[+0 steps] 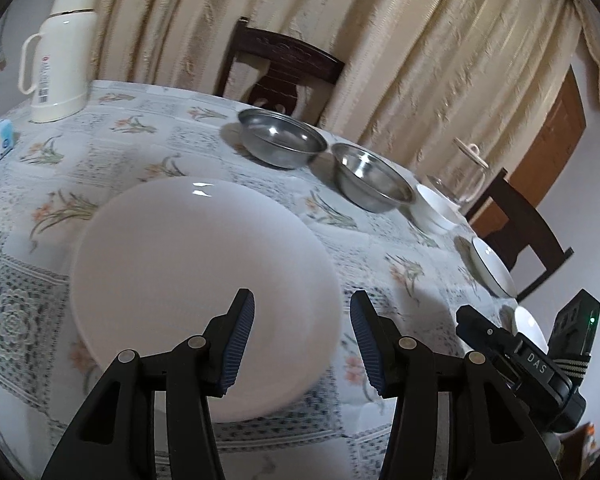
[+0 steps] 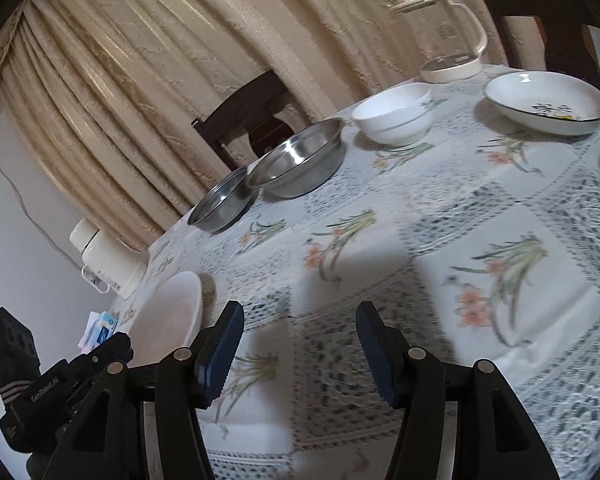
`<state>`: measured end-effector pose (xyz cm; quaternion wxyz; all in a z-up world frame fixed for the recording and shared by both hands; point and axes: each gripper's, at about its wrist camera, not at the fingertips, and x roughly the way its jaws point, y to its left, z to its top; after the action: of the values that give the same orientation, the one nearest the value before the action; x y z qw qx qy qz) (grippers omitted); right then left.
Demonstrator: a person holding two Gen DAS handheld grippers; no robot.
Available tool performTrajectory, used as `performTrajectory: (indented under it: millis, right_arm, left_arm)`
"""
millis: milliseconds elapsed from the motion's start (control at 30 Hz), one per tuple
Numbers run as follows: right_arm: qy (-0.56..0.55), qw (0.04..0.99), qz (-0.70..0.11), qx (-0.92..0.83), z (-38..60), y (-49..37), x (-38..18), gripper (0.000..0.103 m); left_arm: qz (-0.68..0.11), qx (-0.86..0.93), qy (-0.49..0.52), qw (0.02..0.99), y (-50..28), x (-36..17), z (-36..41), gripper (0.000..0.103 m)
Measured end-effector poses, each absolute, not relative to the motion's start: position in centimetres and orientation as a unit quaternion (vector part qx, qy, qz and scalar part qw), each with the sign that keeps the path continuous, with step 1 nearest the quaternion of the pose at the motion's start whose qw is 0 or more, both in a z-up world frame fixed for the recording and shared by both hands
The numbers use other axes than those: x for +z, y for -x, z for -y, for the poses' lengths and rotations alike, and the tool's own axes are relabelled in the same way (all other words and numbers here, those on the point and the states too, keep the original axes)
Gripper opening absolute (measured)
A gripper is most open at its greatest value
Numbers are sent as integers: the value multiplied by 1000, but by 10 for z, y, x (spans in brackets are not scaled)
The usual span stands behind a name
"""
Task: Organize plates and bowls
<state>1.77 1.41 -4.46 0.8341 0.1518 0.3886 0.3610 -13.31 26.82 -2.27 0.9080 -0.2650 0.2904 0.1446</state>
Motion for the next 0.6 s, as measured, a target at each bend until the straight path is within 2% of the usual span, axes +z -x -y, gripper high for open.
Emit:
performTrajectory:
  millis: [100, 167, 333, 600]
  right_arm:
    - [-152, 841, -381, 352, -3, -19, -43, 62]
    - [-152, 847, -376, 345, 4, -20, -41, 64]
    - [-167, 854, -369, 328, 23, -25, -42, 76]
    - [-189, 859, -362, 307, 50, -33, -41, 77]
  left_arm:
    - [-295, 132, 260, 910, 123, -22, -258, 53]
    - [-299, 124, 256, 911, 116, -23, -250, 58]
    - [-311, 102, 247, 912, 98, -23, -230, 62]
    - [-328, 69, 228, 914, 67, -20, -201, 63]
